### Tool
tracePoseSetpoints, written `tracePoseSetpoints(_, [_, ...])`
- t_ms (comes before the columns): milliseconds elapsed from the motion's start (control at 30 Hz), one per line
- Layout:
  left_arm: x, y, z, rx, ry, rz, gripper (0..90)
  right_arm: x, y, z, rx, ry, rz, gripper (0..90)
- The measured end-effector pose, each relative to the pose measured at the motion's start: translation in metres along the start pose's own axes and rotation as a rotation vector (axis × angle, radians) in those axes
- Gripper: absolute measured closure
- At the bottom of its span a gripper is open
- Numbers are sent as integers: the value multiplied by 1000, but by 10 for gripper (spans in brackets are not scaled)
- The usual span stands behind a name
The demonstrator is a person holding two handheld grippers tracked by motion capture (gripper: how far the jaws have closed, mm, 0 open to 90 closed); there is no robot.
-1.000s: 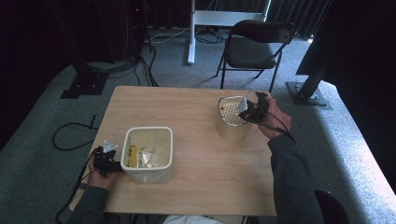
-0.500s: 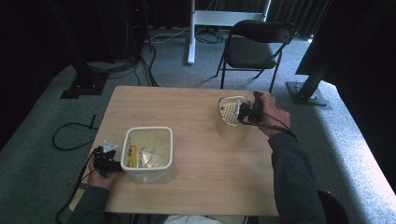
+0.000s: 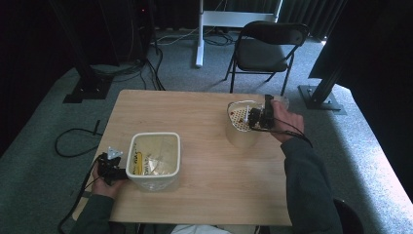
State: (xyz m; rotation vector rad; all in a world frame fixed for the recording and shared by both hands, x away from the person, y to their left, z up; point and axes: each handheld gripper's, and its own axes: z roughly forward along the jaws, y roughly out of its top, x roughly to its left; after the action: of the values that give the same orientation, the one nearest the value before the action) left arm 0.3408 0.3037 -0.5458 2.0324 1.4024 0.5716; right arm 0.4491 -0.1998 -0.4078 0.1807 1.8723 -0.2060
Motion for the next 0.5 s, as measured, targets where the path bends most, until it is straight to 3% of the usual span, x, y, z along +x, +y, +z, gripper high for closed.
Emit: tracePoseSetpoints(500, [0, 0, 0, 0, 0, 1, 13, 2, 6, -2, 11, -16, -89, 366])
